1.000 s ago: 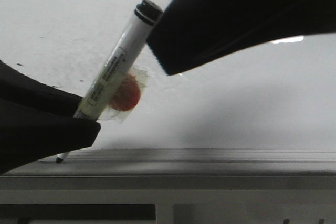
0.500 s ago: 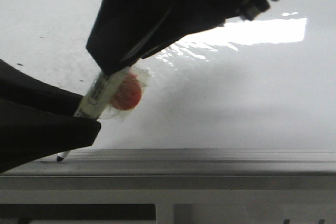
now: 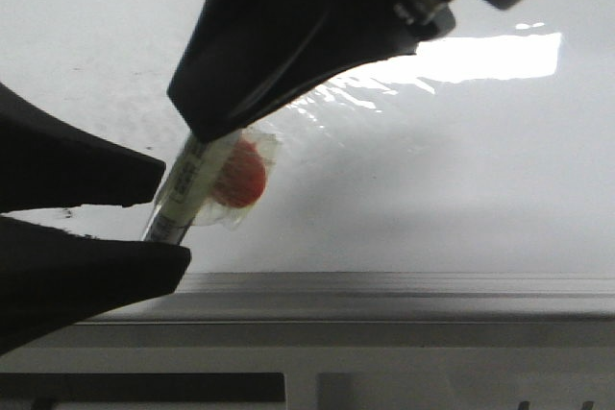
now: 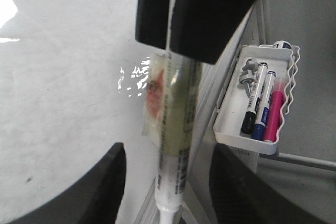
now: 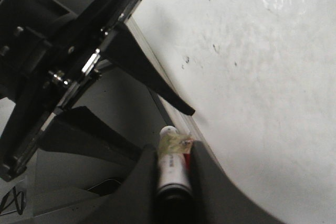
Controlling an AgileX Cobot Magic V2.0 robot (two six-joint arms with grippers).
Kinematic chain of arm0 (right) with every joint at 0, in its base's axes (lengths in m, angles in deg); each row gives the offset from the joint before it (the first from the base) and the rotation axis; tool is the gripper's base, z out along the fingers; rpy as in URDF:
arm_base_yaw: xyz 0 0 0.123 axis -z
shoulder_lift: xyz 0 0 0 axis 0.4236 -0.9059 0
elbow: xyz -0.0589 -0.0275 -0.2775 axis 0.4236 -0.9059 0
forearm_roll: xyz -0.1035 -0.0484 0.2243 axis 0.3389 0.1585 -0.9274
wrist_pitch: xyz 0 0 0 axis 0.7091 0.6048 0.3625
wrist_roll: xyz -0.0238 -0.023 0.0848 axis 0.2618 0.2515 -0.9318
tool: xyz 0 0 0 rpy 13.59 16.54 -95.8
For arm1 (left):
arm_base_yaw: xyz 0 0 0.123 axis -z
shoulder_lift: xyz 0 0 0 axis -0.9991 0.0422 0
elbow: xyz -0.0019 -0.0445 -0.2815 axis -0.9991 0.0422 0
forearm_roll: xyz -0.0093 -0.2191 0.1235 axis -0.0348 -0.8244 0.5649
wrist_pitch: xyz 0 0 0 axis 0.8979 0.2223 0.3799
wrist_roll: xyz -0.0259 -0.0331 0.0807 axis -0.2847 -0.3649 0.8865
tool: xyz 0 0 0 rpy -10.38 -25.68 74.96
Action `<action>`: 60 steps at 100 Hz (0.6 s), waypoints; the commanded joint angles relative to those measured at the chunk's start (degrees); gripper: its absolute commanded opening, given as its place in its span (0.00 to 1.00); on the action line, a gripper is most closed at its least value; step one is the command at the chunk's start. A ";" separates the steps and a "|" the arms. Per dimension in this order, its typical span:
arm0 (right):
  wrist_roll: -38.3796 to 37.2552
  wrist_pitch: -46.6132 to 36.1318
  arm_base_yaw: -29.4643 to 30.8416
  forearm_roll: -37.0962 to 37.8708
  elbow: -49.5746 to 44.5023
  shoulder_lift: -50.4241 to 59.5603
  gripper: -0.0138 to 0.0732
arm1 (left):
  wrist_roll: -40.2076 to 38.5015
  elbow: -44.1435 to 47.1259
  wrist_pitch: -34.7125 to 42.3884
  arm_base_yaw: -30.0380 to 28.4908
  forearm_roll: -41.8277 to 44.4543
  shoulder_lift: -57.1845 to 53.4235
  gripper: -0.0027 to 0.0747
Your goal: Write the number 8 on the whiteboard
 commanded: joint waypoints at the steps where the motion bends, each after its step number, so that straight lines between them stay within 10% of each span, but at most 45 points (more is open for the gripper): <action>1: 0.57 -2.66 0.13 -0.34 2.53 1.27 0.08 | -0.60 -1.63 3.47 -0.03 -2.74 -2.51 0.49; 60: -6.10 4.44 13.19 -0.34 13.35 5.97 0.09 | -0.38 -1.63 -13.35 -9.93 -16.41 -31.26 0.49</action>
